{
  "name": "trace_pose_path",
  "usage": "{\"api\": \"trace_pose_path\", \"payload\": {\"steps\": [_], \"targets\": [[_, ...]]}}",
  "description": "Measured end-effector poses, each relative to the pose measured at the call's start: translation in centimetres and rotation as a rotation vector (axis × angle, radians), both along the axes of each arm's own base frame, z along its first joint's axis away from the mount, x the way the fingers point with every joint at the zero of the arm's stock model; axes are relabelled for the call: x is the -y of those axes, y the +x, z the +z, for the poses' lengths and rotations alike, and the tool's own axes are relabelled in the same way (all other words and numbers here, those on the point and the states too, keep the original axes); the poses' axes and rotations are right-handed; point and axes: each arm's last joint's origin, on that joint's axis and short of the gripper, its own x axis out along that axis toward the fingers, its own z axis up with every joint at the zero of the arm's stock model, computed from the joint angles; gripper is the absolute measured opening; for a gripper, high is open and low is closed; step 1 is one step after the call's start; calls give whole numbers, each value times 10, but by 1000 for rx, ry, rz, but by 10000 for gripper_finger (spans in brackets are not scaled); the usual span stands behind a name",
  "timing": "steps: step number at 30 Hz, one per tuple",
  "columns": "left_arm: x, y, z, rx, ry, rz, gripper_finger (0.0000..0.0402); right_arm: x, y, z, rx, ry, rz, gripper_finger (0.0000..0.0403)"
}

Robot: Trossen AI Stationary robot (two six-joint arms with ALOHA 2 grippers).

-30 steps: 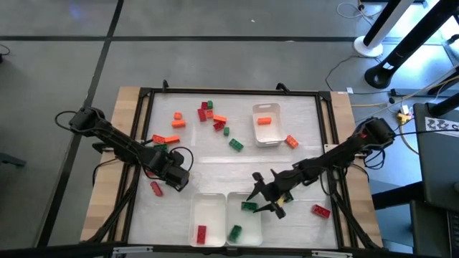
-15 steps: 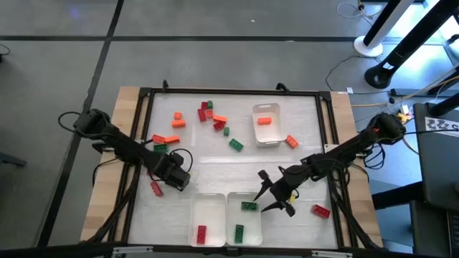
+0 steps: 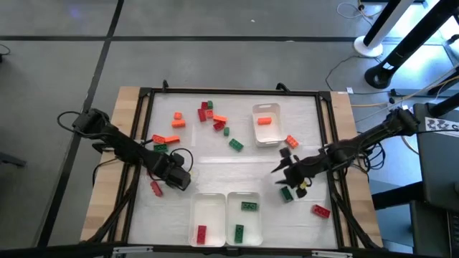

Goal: Sort blocks
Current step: Put the green game piece into the bottom right white bin

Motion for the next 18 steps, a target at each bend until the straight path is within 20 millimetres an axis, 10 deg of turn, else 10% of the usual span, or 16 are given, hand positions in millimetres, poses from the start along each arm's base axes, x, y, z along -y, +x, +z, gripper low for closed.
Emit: {"api": "trace_pose_path", "payload": {"steps": [11,18], "targets": [[1,12,25,170,-68,-27,120,18,-31,-18,-320,151,-503,190],[-11,14,63,323,-87,-49,120,14,-32,-20,-425,308,-516,190]]}}
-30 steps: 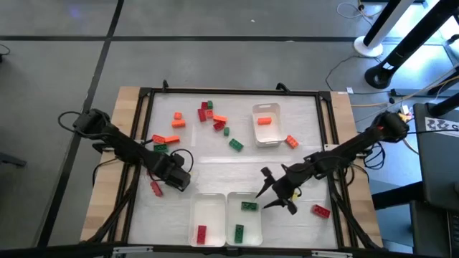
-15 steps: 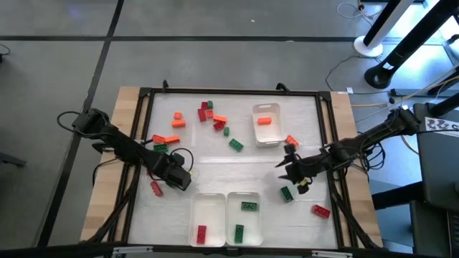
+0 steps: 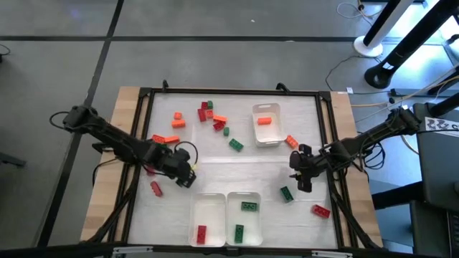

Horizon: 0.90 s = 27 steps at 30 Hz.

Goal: Sort blocks
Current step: Put the green game piece into the bottom right white bin

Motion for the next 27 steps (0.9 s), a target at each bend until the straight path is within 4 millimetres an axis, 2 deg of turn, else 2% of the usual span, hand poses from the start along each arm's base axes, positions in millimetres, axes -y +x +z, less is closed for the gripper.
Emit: {"api": "trace_pose_path", "payload": {"steps": [5,10,13,20,27], "targets": [[-3,9,28,234,-32,-46,120,-1,2,-4,-12,-10,-4,190],[8,36,53,636,3,-150,122,-1,4,-19,-64,-22,-36,190],[21,53,57,818,67,-259,123,-2,4,-27,-105,-17,-88,190],[48,91,26,1014,194,-404,126,-3,7,-34,-134,-23,-109,190],[64,120,-9,1022,235,-581,127,-6,6,-34,-183,98,-149,190]]}}
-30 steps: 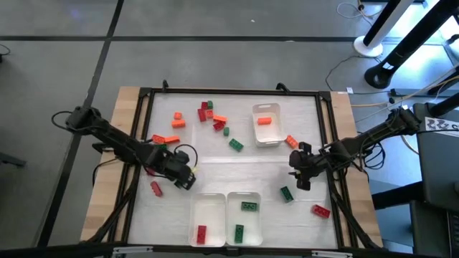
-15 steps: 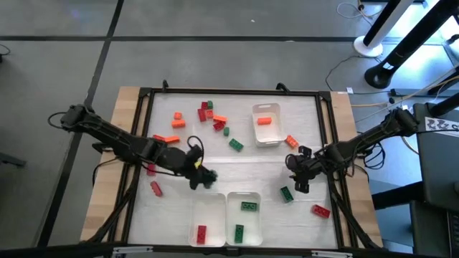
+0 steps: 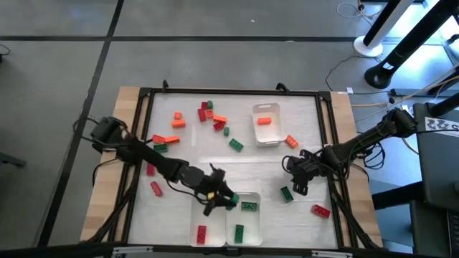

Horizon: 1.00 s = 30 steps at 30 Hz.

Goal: Sort blocks
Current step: Put the green game piece into the bottom right white bin

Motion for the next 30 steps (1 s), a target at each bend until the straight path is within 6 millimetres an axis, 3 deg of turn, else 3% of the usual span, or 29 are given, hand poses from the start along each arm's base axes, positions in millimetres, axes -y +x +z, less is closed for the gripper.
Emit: {"api": "trace_pose_path", "payload": {"steps": [5,15,24,30], "targets": [[11,17,-13,25,133,-65,127,-1,0,0,-17,51,-41,190],[15,25,-11,43,286,-101,132,-5,8,-9,-36,50,-75,190],[9,26,-14,30,409,-34,233,-25,11,-14,-11,110,-53,190],[3,29,-14,28,416,-17,253,-39,5,-16,22,94,-134,190]]}}
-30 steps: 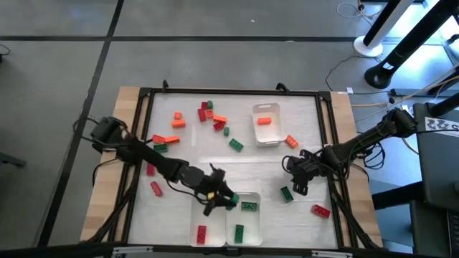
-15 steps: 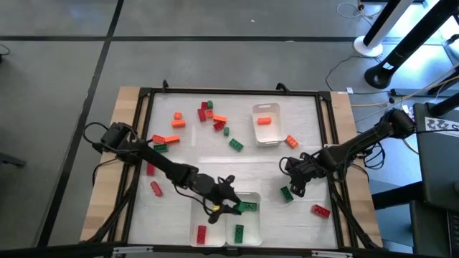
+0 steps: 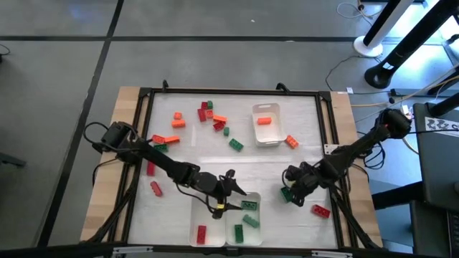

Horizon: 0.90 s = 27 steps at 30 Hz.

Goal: Sort blocks
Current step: Put the green game piece into the bottom right white bin

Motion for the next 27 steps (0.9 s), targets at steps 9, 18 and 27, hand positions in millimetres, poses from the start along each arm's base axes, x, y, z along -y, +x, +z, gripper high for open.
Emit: {"api": "trace_pose_path", "payload": {"steps": [9,18,27], "targets": [[-3,1,0,-2,-4,9,255,-20,8,-17,54,-22,-72,190],[-3,0,-2,-25,3,9,255,-24,15,-39,-1,-82,-88,190],[-5,1,0,-7,34,4,255,-24,15,-43,-3,-123,-62,174]]}}
